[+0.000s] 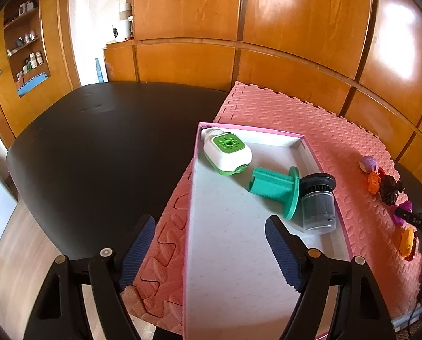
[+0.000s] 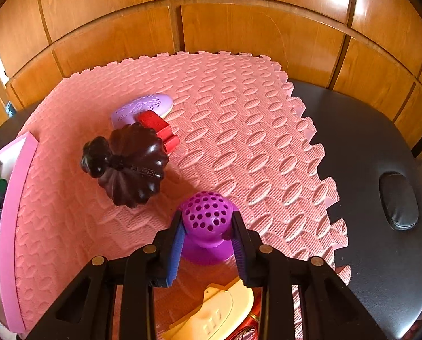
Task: Organize rigid objects
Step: 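Carry the purple perforated cap into the tray and release it with the right gripper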
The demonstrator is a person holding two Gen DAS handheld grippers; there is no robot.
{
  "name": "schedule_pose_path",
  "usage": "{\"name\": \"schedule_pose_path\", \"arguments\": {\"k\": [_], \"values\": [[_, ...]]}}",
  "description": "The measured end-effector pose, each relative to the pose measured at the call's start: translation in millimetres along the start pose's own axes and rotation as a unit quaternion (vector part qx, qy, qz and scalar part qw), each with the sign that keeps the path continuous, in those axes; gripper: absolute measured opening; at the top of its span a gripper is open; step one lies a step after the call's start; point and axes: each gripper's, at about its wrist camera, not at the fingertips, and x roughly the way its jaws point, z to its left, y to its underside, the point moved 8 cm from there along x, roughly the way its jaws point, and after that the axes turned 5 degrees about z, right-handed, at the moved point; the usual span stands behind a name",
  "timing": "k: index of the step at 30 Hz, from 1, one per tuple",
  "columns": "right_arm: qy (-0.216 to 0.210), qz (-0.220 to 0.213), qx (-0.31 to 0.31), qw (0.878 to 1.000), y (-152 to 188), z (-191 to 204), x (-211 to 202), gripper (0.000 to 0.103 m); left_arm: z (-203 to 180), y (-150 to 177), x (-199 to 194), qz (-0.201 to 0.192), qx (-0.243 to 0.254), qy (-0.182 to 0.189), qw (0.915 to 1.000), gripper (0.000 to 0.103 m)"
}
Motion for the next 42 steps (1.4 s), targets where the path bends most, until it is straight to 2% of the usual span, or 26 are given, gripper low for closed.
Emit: {"name": "schedule_pose_path", "arguments": {"k": [7,13,19,32,42], "values": [[-0.023,-0.039,-0.005,0.999,-5,21,-30,0.031,14,6,4,0.005,-0.013,-0.006,0.9999,0.081],[-0.07,-0.054,-0.045,0.995,1,75,-50,0.031,20,7,4,0.003,-0.019,-0.006,0.9998,0.08],[-0.127,-0.06,-0.098,0.985,6,145,-65,0.031,24,9,2,0.001,-0.021,-0.007,0.9998,0.081],[-0.22,-0.032,-0.168,0.961,29,250,-73,0.031,36,12,5,0.004,-0.035,-0.005,0.9994,0.08],[-0.266,-0.009,-0.236,0.935,44,341,-72,0.032,72,11,2,-0.006,-0.078,-0.026,0.9966,0.08]]}}
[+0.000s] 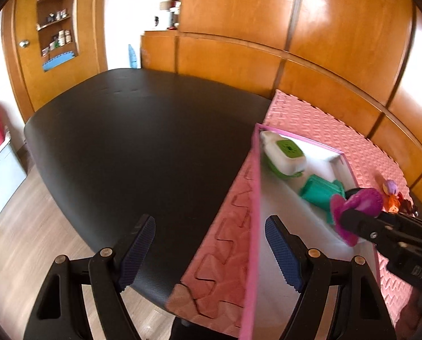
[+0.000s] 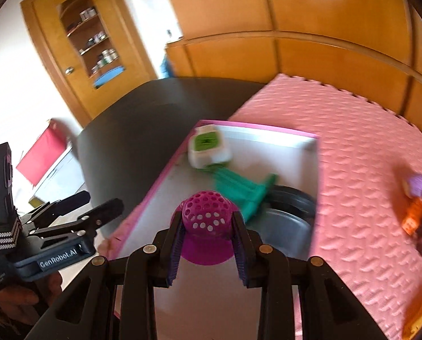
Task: Organize rigid objects
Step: 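Carry the purple perforated cap into the tray and release it with the right gripper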
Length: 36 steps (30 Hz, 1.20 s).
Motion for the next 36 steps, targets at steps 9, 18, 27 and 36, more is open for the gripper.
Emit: {"name": "schedule_pose_path", "arguments": {"k": [9,18,27,36], "values": [[0.002,0.029,-0.008,1.0,-27,24,61,0.032,19,5,7,0.01,-0.018,-0.011,0.9997,0.08],[0.001,0.04,0.007,0.999,-28,18,73,0.038,17,7,9,0.013,-0.016,-0.011,0.9997,0.08],[-0.001,0.005,0.02,1.0,-12,8,31,0.041,12,2,0,0.0,-0.009,-0.009,0.9999,0.08],[0.036,-0.023,0.021,0.999,3,-8,-5,0.041,-7,1,-10,-0.01,0.02,-0.003,0.9998,0.08]]}}
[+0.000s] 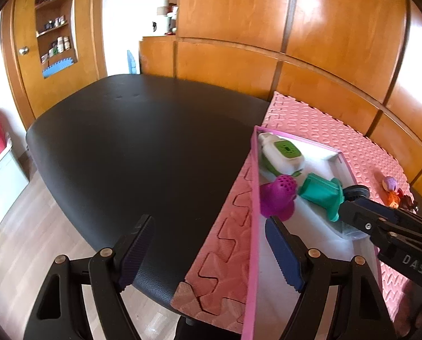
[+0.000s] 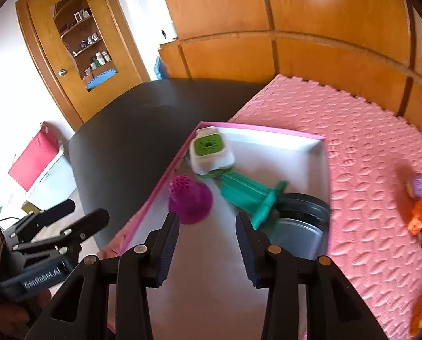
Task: Organize rigid objects
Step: 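Carry the purple perforated cap into the tray and release it with the right gripper, then move the right gripper back toward the remaining toys, then reach the left gripper to the yellow toy piece and grasp it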
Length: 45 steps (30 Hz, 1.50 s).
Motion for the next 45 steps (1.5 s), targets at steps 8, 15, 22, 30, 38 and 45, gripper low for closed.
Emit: {"name": "schedule_pose_path", "arguments": {"k": [8,15,22,30,38,45], "values": [[0.028,-0.024,0.017,0.999,8,-29,-31,0.041,-25,-2,-8,-0.007,0.036,0.011,0.9993,0.08],[0.069,-0.038,0.051,0.996,18,-81,-64,0.041,-56,-2,-12,-0.009,0.072,0.028,0.997,0.08],[0.136,-0.051,0.105,0.984,39,-162,-107,0.041,-102,1,-16,-0.006,0.131,0.054,0.9899,0.08],[0.22,-0.076,0.212,0.949,79,-269,-162,0.041,-176,10,-17,0.014,0.201,0.11,0.9733,0.08],[0.247,-0.096,0.374,0.889,134,-354,-189,0.041,-276,39,-15,0.048,0.291,0.195,0.9354,0.08],[0.237,-0.093,0.405,0.878,144,-364,-193,0.041,-361,81,-2,0.091,0.352,0.256,0.8957,0.062]]}}
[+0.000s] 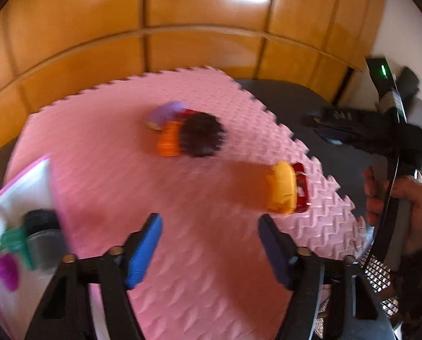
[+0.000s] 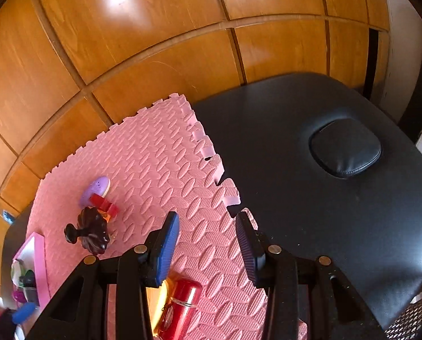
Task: Organize rigid objects
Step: 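Reach the left gripper to the yellow toy piece and grasp it, then grasp the red cylinder with the right gripper while the left lifts the yellow piece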
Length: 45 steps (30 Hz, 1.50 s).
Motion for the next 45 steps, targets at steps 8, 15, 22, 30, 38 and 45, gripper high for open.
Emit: {"name": "schedule_pose_path", "arguments": {"k": [8,15,22,30,38,45], "values": [[-0.006,0.01,0.0,1.0,0,3,5,0.041,-51,-15,37,0.025,0.034,0.045,0.9981,0.053],[-0.012,0.009,0.014,1.0,-1,0,4,0.041,-66,-29,60,0.037,0.05,0.045,0.9971,0.047],[-0.005,0.024,0.017,1.0,1,-2,9,0.041,-70,-34,86,0.055,0.051,0.039,0.9964,0.03],[-0.001,0.045,0.005,0.999,8,0,19,0.041,-40,-16,66,0.039,0.023,0.014,0.9989,0.027],[-0.006,0.076,-0.023,0.997,21,12,27,0.041,-8,16,45,0.008,-0.009,-0.013,0.9998,0.028],[-0.013,0.113,-0.033,0.993,41,20,28,0.041,-8,19,43,-0.006,-0.009,-0.006,0.9999,0.029]]}}
